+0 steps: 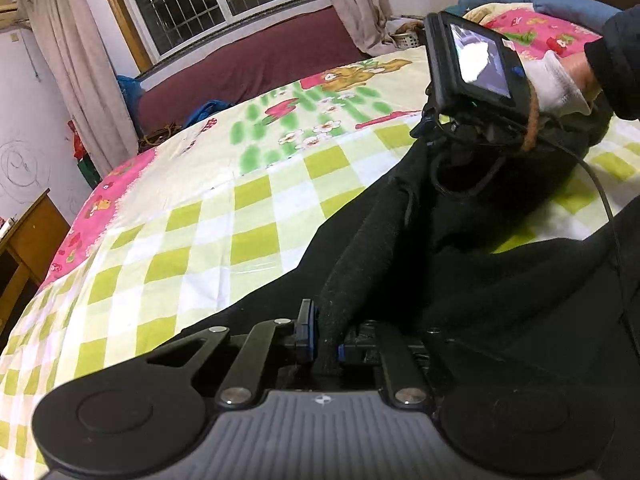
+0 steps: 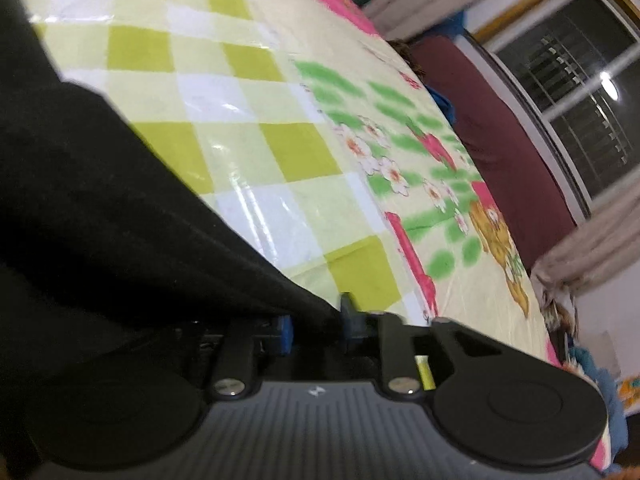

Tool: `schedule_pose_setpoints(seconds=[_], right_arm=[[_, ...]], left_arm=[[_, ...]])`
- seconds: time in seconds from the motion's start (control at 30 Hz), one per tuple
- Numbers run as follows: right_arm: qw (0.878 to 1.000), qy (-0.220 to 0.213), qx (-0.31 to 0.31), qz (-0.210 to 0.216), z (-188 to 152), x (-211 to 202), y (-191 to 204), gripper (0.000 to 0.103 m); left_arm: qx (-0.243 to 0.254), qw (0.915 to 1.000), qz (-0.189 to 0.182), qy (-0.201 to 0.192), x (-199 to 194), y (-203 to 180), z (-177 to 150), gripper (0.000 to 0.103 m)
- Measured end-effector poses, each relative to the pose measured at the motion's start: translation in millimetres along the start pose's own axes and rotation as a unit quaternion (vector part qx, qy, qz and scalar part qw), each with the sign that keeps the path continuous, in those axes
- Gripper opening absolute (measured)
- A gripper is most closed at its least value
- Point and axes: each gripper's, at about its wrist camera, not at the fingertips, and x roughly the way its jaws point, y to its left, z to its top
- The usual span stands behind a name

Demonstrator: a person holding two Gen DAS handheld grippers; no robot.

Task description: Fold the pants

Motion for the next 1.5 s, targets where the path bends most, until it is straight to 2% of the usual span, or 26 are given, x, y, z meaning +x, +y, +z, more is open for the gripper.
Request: schedule_pose_setpoints(seconds=[0.03,0.07,0.2,0.3,0.4,0.5,0.6,0.7,0.73,0.8,0.93,1.0,1.1,1.17,1.2,1.3,1.33,1.43,1.47,1.5], right_arm=[[1.0,0.01,0.001,-0.006,0,2,-1,0.019],[1.0,0.018,0.02,-0.006,0,1,-4,0.006],[0.997,0.008,0.081,-0.002,-4,-25,-14,0.006],[0.989,-0.013,0.146,0.006,-14,-73,-28,0.006],[0.984,-0.033,0.175,0.013,-32,-147,-28,0.006],[0.976,-0.023,0.208,0.057,-52,-222,-2,0.006],[0.969,0.009,0.22,0.109,-74,-269,55,0.006],[0.958,0.051,0.237,0.156,-94,-269,124,0.006],[0.955,0.057,0.243,0.159,-97,-267,140,0.007],[0.96,0.053,0.237,0.142,-96,-271,157,0.007],[0.963,0.056,0.235,0.118,-86,-279,158,0.007],[0.966,0.051,0.227,0.111,-78,-287,156,0.007],[0.963,0.046,0.244,0.109,-67,-303,147,0.007],[0.959,0.04,0.257,0.111,-57,-312,137,0.007],[0.959,0.034,0.259,0.111,-52,-320,137,0.007],[0.958,0.011,0.262,0.121,-37,-338,144,0.007],[0.957,0.013,0.261,0.127,-36,-334,150,0.007],[0.959,0.057,0.238,0.145,-40,-303,185,0.008],[0.957,0.074,0.239,0.15,-43,-294,193,0.01],[0.956,0.079,0.239,0.151,-45,-290,197,0.011]], left_arm=[[-0.003,1.0,0.001,-0.001,-2,1,1,0.027],[-0.003,1.0,0.002,-0.002,-1,4,3,0.027],[0.007,0.9999,0.012,-0.01,-11,7,4,0.026],[0.015,0.9995,0.025,-0.015,-23,14,2,0.026],[0.026,0.9987,0.038,-0.024,-47,19,-6,0.026],[0.063,0.9947,0.068,-0.045,-81,11,-27,0.026],[0.09,0.992,0.081,-0.036,-103,-5,-56,0.026],[0.108,0.9901,0.09,0.0,-97,-18,-95,0.026],[0.105,0.9904,0.09,0.008,-94,-21,-107,0.026],[0.105,0.9887,0.106,0.01,-90,-26,-121,0.026],[0.088,0.9875,0.13,-0.014,-90,-24,-119,0.028],[0.087,0.9842,0.151,-0.033,-90,-20,-113,0.029],[0.085,0.9794,0.172,-0.063,-94,-6,-100,0.029],[0.091,0.9733,0.192,-0.087,-99,2,-95,0.03],[0.1,0.9676,0.209,-0.1,-102,5,-96,0.03],[0.154,0.9377,0.283,-0.13,-98,4,-112,0.032],[0.165,0.9345,0.292,-0.119,-89,4,-120,0.032],[0.175,0.9496,0.257,-0.043,-58,3,-146,0.032],[0.193,0.9473,0.254,-0.03,-53,-1,-155,0.033],[0.215,0.9404,0.262,-0.029,-52,-7,-163,0.033]])
